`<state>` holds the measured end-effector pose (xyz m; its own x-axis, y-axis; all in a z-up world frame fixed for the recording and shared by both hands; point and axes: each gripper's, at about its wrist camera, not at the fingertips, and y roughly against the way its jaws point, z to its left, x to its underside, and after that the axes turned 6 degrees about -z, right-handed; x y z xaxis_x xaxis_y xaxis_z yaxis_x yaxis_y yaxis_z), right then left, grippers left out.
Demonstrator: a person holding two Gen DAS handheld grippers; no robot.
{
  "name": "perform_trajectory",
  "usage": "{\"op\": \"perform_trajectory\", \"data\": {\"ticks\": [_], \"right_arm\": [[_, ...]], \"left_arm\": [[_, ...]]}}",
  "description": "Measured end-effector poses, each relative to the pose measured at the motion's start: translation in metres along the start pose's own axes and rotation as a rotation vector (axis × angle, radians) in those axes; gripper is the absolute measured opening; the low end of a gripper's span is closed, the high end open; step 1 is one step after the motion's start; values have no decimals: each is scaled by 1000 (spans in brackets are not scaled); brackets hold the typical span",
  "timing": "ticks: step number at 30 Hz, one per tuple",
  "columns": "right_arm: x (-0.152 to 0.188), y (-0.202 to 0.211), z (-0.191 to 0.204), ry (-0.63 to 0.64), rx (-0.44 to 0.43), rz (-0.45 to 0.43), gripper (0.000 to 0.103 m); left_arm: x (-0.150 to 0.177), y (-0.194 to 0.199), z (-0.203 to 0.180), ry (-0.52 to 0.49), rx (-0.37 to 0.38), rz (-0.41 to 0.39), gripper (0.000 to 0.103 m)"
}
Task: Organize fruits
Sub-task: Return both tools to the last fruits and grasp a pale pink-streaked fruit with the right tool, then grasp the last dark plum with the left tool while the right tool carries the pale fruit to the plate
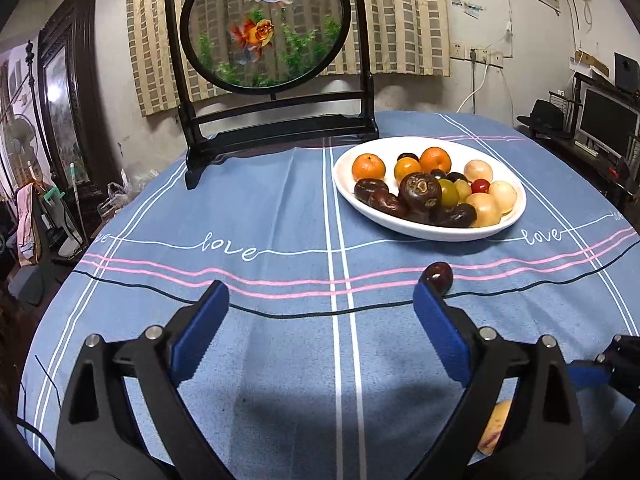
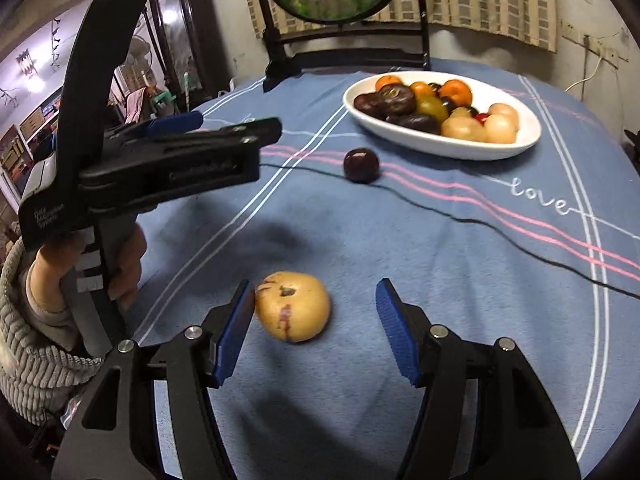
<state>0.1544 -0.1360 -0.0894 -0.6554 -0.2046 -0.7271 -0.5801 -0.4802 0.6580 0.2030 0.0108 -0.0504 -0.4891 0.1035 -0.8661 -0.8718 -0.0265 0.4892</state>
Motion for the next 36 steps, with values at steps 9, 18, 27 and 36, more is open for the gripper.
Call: {"op": "perform_trajectory", "data": {"ticks": [9,18,27,36], "right_arm": [[6,-12,16,43,-39,26,59],[6,-20,12,27,-48,58,44],[0,10,2,-10,-58,-35,42],[-14,45,-49,-185,-31,-163,42]], "left_arm": [[0,0,-6,-19,3,-2,98],[3,-2,-9,-30,8,10,98],[8,-9,-6,-29,13,51,98],[4,-26,-29,-20,167,105,98]]}}
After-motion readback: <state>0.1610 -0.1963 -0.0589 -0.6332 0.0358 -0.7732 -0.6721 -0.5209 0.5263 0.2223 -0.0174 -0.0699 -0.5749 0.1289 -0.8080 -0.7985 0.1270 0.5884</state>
